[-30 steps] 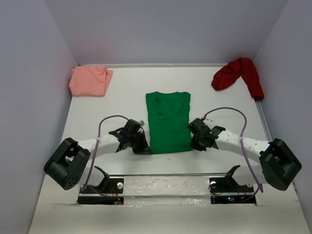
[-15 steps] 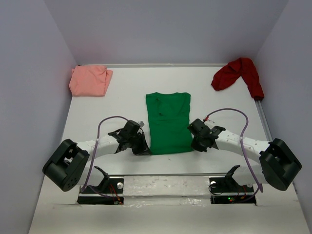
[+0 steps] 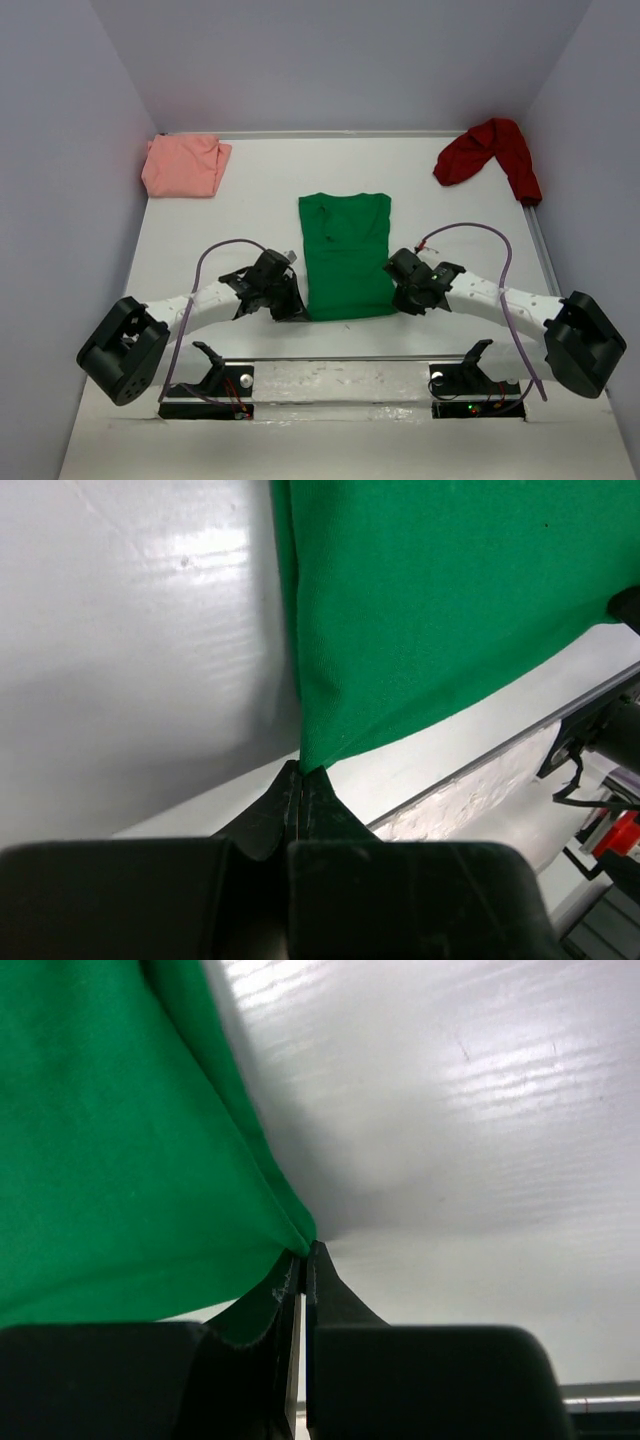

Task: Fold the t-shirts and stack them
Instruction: Fold the tshirt

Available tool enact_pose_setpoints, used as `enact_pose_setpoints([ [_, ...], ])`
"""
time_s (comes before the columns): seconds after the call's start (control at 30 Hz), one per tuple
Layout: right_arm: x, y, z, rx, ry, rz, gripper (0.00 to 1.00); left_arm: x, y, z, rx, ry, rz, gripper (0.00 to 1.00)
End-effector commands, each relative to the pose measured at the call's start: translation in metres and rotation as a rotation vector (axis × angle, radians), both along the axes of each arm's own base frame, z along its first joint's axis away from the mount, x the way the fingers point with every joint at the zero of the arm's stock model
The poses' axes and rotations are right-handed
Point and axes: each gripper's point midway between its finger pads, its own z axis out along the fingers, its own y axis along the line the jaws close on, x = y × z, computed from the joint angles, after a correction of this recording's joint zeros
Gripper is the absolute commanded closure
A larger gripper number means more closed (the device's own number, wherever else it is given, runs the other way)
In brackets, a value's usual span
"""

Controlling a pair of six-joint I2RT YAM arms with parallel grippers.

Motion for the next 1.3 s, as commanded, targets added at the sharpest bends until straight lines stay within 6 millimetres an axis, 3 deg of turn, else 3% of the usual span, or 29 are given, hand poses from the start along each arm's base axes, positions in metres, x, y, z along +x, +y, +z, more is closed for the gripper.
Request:
enact_pose_setpoints([
  [0.0,-0.008,-0.02,0.021,-0.126,-0.055,-0.005,1.0,-0.011,0.012,0.007,0.094,-0.001,0.025,1.0],
  [0.37,-0.03,-0.011,0.044,-0.192,-0.082,-0.008,1.0,-0.04,0.01,0.03,0.082,-0.003,0.047,1.0],
  [0.53,-0.038,-0.014,0.045,-0.196,-0.074,-0.039,1.0,-0.048,0.017,0.038,0.098,-0.008,0.059,1.0],
  [0.97,-0.027,-0.019,0.08,-0.258,-0.149,-0.053,1.0,-0.032,0.028,0.078,0.155,-0.104,0.105,1.0],
  [1.27,-0.023,-0.013,0.086,-0.263,-0.155,-0.028,1.0,-0.033,0.028,0.08,0.151,-0.099,0.101,1.0],
])
